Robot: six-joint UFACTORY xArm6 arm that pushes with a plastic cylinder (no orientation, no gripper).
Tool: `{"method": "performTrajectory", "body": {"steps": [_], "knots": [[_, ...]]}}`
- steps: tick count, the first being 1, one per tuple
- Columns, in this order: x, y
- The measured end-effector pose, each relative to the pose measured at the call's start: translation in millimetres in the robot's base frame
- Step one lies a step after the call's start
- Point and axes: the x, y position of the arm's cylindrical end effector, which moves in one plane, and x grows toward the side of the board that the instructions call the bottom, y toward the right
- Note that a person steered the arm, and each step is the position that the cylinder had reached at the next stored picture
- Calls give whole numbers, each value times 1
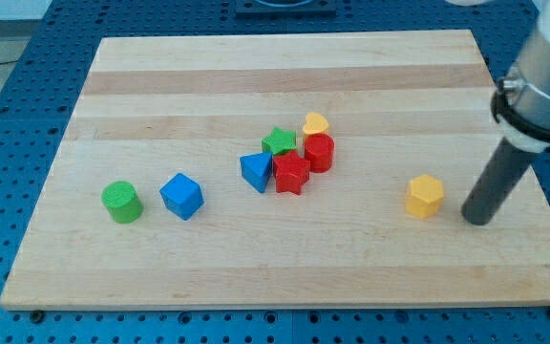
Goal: Move the yellow hexagon left to the green star
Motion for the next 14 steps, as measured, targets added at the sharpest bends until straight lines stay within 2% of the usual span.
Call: {"method": "performTrajectory", "body": {"steps": [3,6,9,12,14], "knots": [[-5,-66],[-55,-60],[-111,-27],[-119,-70],[-102,-65]]}}
